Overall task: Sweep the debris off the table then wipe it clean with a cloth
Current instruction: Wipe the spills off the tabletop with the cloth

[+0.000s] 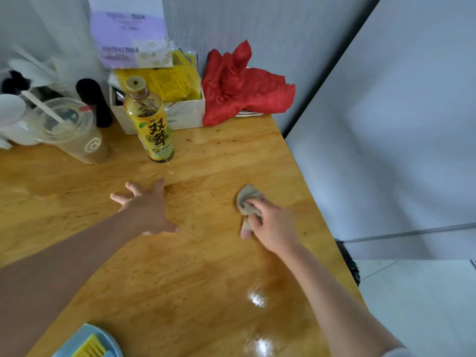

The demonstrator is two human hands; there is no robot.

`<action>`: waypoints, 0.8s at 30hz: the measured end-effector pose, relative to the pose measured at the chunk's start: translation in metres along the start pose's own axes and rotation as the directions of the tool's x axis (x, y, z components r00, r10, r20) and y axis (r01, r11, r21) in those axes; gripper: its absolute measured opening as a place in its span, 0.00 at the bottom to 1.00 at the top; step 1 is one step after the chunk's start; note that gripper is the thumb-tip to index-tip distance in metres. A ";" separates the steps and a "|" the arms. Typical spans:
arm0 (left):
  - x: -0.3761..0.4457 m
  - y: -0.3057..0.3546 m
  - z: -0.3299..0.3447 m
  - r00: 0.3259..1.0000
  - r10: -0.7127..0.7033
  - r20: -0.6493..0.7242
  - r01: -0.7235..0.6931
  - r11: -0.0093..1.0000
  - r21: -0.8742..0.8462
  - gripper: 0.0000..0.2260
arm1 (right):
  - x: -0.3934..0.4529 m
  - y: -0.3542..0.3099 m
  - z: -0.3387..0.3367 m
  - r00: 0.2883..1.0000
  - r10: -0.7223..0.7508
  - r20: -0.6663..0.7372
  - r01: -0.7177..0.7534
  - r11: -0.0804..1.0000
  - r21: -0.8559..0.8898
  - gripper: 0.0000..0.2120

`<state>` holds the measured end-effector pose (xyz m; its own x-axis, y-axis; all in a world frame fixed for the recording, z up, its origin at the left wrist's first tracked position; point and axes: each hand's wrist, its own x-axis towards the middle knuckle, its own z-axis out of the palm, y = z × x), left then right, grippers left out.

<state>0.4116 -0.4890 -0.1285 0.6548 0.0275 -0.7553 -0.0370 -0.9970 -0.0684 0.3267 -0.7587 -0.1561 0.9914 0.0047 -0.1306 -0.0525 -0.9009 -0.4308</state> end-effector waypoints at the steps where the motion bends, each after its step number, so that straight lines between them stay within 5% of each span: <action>1: -0.001 -0.001 -0.001 1.000 -0.003 0.009 0.003 1.000 0.005 0.61 | 0.012 0.017 -0.010 0.966 0.232 -0.113 -0.228 0.972 0.046 0.14; 3: -0.005 0.000 -0.003 1.000 -0.007 0.024 0.008 1.000 -0.009 0.60 | 0.036 0.029 -0.015 0.779 0.584 -0.228 -0.530 0.808 0.258 0.10; 4: -0.006 0.002 -0.005 1.000 -0.010 0.029 0.010 1.000 -0.012 0.59 | 0.043 0.019 -0.008 0.761 0.602 -0.242 -0.546 0.795 0.262 0.06; 6: -0.010 0.003 -0.006 1.000 -0.013 0.028 0.013 1.000 -0.018 0.58 | 0.046 -0.022 0.013 0.909 0.376 -0.181 -0.350 0.923 0.159 0.05; 8: -0.009 -0.001 -0.004 1.000 -0.019 0.022 0.020 0.999 -0.043 0.58 | 0.031 -0.074 0.024 0.997 -0.032 0.076 0.025 0.995 0.101 0.09; 10: -0.007 0.000 -0.001 1.000 -0.022 0.010 0.023 0.996 -0.085 0.61 | 0.022 -0.074 0.027 0.885 -0.341 0.317 0.331 0.940 0.085 0.13; 11: -0.007 -0.002 0.000 1.000 -0.025 0.006 0.026 0.995 -0.101 0.61 | 0.029 -0.064 0.021 0.868 -0.378 0.323 0.379 0.923 0.062 0.15; 13: -0.007 -0.004 0.001 1.000 -0.019 0.002 0.019 0.992 -0.123 0.60 | 0.056 -0.033 -0.001 0.966 -0.170 0.192 0.175 0.985 -0.009 0.16; 14: -0.007 -0.003 0.002 1.000 -0.011 -0.004 0.010 0.990 -0.138 0.60 | 0.072 -0.017 -0.014 0.998 0.053 0.031 -0.054 0.999 0.010 0.14; 16: -0.006 -0.005 0.003 1.000 -0.007 -0.015 0.004 0.986 -0.165 0.59 | 0.106 -0.003 -0.022 0.879 0.434 -0.198 -0.405 0.898 0.172 0.10; 17: -0.005 -0.005 0.004 1.000 -0.006 -0.020 0.002 0.985 -0.171 0.59 | 0.117 -0.010 -0.014 0.867 0.442 -0.230 -0.410 0.895 0.175 0.09; 20: 0.001 -0.007 0.008 1.000 -0.003 -0.028 -0.002 0.985 -0.172 0.59 | 0.107 -0.072 0.021 0.998 0.005 -0.065 -0.002 0.999 0.041 0.12; 22: 0.004 -0.008 0.010 0.999 -0.001 -0.053 -0.008 0.986 -0.166 0.60 | 0.081 -0.092 0.029 0.953 -0.247 0.175 0.253 0.968 -0.009 0.16; 24: 0.000 -0.008 0.010 0.998 -0.012 -0.054 0.003 0.986 -0.168 0.60 | 0.073 -0.077 0.019 0.892 -0.304 0.334 0.303 0.951 0.058 0.15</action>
<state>0.4048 -0.4807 -0.1348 0.6951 0.0355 -0.7181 0.0918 -0.9950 0.0397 0.4008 -0.6805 -0.1489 0.8606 0.4232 -0.2832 0.2435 -0.8304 -0.5011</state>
